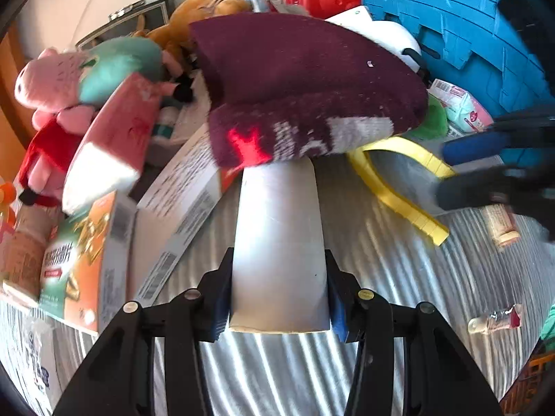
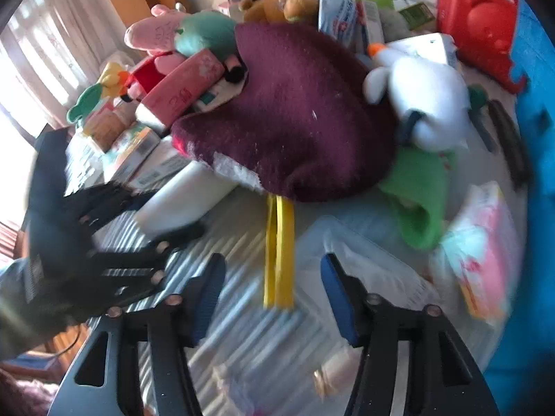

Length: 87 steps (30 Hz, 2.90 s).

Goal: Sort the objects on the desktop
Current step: 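Grasp the white paper cup with the left tool while the right tool grasps the yellow plastic toy, then carry the cup and yellow toy over the blue bin and open both tools to drop them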

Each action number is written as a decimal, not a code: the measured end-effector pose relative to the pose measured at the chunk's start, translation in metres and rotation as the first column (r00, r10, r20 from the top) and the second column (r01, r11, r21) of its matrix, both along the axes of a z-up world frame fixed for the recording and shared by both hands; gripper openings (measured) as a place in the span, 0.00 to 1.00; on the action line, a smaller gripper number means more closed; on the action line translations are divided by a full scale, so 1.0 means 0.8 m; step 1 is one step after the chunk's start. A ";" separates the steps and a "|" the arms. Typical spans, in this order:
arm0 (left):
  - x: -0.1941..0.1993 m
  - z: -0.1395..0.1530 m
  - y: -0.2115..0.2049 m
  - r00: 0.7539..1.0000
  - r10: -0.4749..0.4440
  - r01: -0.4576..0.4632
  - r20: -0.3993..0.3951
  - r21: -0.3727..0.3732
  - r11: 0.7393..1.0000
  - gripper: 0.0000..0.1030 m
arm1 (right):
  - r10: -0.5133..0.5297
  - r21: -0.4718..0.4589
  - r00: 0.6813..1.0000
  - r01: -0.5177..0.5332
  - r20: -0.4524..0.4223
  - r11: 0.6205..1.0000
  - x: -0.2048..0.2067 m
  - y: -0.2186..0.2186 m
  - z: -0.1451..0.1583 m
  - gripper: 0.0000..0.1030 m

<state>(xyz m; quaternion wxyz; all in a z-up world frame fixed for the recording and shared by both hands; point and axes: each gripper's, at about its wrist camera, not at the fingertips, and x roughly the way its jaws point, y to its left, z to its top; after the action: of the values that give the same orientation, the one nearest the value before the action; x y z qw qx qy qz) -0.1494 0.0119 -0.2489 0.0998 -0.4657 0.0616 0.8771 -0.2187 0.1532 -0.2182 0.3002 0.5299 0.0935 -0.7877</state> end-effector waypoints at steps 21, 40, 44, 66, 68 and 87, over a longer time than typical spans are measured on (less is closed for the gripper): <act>0.040 0.026 -0.035 0.998 -0.054 0.054 -0.031 0.024 0.998 0.44 | -0.024 -0.162 0.989 0.049 0.149 0.986 0.037 0.000 0.033 0.08; 0.021 0.097 -0.066 0.987 -0.050 0.059 -0.151 0.055 0.997 0.44 | -0.159 -0.295 0.986 0.166 0.045 0.941 0.043 0.017 0.114 0.02; 0.023 0.087 -0.074 0.992 -0.034 0.042 -0.126 0.062 0.997 0.44 | -0.158 -0.116 0.986 0.163 0.044 0.980 0.035 0.010 0.062 0.03; 0.051 0.101 -0.092 0.984 -0.013 0.028 -0.176 0.086 0.996 0.44 | 0.240 -0.015 0.970 -0.240 0.027 0.971 0.067 -0.056 0.032 0.55; 0.054 0.106 -0.088 0.981 -0.021 0.037 -0.192 0.079 0.996 0.44 | 0.225 -0.007 0.974 -0.225 -0.038 0.974 0.071 -0.049 0.033 0.55; 0.038 0.128 -0.095 0.980 -0.001 0.019 -0.199 0.091 0.996 0.44 | 0.128 0.142 0.990 -0.119 -0.057 0.983 0.114 -0.071 -0.013 0.21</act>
<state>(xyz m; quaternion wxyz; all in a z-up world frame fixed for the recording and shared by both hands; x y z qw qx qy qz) -0.1188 -0.0643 -0.1469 0.1191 -0.3705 0.0330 0.9206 -0.1278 0.0962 -0.2283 0.3078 0.5165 0.1901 -0.7761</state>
